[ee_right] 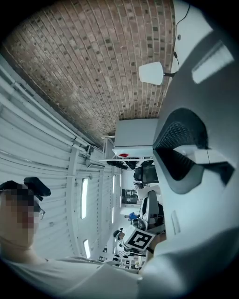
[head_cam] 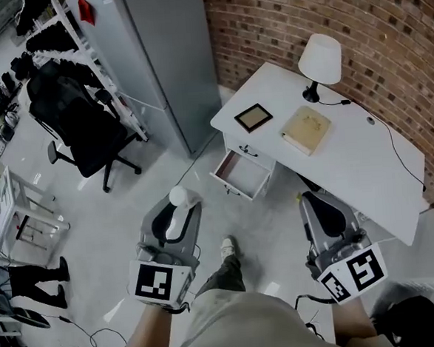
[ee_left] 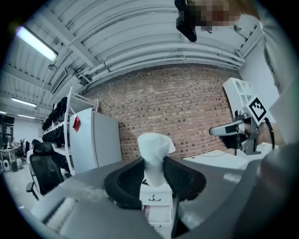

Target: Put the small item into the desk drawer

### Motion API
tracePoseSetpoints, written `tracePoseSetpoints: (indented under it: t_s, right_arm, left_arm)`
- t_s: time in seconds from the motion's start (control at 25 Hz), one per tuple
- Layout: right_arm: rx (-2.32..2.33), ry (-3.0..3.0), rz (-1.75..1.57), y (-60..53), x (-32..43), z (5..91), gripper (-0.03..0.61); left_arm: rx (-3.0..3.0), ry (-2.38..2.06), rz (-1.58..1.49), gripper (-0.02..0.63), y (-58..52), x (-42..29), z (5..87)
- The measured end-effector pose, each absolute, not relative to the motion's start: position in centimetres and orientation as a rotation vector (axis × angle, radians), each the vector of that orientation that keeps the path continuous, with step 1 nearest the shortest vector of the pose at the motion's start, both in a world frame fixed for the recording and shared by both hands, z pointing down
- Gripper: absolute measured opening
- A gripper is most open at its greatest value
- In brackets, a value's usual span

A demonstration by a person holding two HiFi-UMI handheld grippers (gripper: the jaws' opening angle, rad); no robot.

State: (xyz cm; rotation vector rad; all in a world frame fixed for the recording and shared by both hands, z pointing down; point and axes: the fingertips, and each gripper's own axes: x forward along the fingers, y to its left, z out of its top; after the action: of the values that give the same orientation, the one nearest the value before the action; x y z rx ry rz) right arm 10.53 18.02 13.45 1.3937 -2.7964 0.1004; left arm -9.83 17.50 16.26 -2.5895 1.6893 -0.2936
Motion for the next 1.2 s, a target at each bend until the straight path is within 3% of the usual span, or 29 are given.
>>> tracePoseSetpoints:
  t_s: [0.56, 1.2]
  right_arm:
    - [1.384, -2.64, 0.31, -2.1, 2.7, 21.3, 0.003]
    - [1.248, -2.524, 0.628, -9.7, 2.7, 40.6, 0.003]
  left_arm:
    - [-2.716, 1.563, -0.528, 0.14, -2.5, -15.7, 23.4]
    - [-2.617, 1.089, -1.105, 0.14, -12.4, -9.5, 45.8]
